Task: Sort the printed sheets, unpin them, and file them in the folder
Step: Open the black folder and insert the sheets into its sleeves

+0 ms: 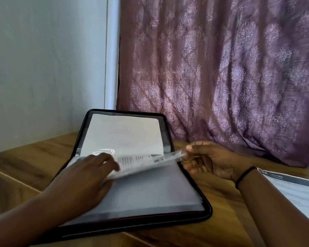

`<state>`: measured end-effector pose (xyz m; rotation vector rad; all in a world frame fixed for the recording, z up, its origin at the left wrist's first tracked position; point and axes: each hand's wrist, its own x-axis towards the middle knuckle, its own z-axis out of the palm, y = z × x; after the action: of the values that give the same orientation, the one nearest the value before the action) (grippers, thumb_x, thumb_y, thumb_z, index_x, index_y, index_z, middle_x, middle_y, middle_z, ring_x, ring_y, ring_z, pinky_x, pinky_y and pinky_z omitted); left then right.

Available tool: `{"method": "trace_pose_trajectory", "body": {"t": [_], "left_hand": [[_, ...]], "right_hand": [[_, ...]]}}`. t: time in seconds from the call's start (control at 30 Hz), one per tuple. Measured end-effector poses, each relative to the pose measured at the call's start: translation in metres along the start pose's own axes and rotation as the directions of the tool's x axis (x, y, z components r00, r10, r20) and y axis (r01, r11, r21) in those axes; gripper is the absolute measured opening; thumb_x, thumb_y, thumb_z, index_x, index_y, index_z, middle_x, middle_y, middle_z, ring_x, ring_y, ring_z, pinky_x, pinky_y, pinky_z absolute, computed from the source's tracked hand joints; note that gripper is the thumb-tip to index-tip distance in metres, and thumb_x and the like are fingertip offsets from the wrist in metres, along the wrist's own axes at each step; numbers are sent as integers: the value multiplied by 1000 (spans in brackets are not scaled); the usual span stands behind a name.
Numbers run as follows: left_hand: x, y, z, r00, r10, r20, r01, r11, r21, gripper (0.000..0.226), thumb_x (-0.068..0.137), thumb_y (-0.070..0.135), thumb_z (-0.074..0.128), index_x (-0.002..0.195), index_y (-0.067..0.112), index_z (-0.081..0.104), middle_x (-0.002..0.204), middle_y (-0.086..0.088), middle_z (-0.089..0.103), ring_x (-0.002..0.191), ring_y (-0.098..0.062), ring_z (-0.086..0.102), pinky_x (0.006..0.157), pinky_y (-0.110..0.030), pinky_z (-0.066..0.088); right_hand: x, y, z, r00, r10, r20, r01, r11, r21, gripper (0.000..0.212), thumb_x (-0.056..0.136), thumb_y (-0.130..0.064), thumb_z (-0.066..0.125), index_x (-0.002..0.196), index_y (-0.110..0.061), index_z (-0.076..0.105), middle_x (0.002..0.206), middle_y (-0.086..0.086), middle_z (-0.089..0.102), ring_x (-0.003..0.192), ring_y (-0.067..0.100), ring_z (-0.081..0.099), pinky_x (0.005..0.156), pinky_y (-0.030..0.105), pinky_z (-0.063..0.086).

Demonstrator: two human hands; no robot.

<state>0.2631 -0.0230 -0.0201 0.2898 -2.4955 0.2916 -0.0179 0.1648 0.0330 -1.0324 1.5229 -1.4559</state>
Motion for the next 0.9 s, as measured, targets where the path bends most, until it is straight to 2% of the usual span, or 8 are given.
{"method": "trace_pose_trajectory", "body": {"t": [0.13,0.33,0.47,0.57,0.63,0.73,0.83,0.9], "left_hand": [[-7,-40,-14,991,-119,-67,126,986,113,30,88,50,34,91,32,59,76,12,62,65,-17,63,54,-31,52],[29,-58,-49,956,-188,-226,229,959,170,34,83,42,43,88,22,70,75,0,70,63,-31,66,56,-34,49],[105,-85,-37,919,-193,-344,284,928,240,16,83,21,67,98,16,68,79,-8,73,71,-32,68,82,-40,41],[159,-113,-6,862,-311,-400,451,830,327,16,78,8,62,94,11,62,71,-8,66,70,-31,63,98,-41,21],[173,-125,17,837,-407,-366,531,768,358,15,74,0,57,88,5,61,70,-12,61,69,-32,60,100,-44,22],[177,-131,49,795,-483,-366,601,711,366,35,73,1,42,103,1,59,95,-20,59,95,-38,57,99,-48,30],[172,-114,79,877,-389,-281,473,796,376,54,73,20,42,123,3,56,122,-22,58,112,-39,53,90,-45,33],[167,-92,99,934,-342,-101,356,878,320,57,76,41,39,114,6,63,118,-20,61,104,-38,57,83,-45,43]], "right_hand": [[3,-3,10,960,-210,-187,234,965,117,22,71,-24,68,87,-9,63,71,4,71,55,12,65,48,23,56],[8,-4,23,827,-348,-441,506,802,317,35,76,-10,67,104,-22,51,86,2,74,59,20,67,45,26,54],[12,8,16,717,-371,-589,447,894,-19,32,86,-1,65,102,-23,48,89,6,64,55,19,60,44,27,49],[15,25,12,659,-511,-551,299,851,-432,28,88,-13,65,100,-30,46,99,3,61,70,14,58,56,27,45],[14,32,13,675,-589,-444,212,731,-649,28,89,-21,63,106,-33,44,102,-9,58,78,6,57,65,24,43],[16,34,18,704,-630,-328,196,616,-763,29,89,-25,64,105,-38,44,101,-15,57,71,-6,54,62,13,39],[22,35,19,759,-588,-281,182,605,-775,25,87,-29,65,100,-39,46,95,-14,59,73,-9,56,65,12,41],[24,40,15,832,-492,-257,124,617,-777,19,87,-31,64,98,-38,51,91,-12,62,75,-2,58,69,20,47]]}}
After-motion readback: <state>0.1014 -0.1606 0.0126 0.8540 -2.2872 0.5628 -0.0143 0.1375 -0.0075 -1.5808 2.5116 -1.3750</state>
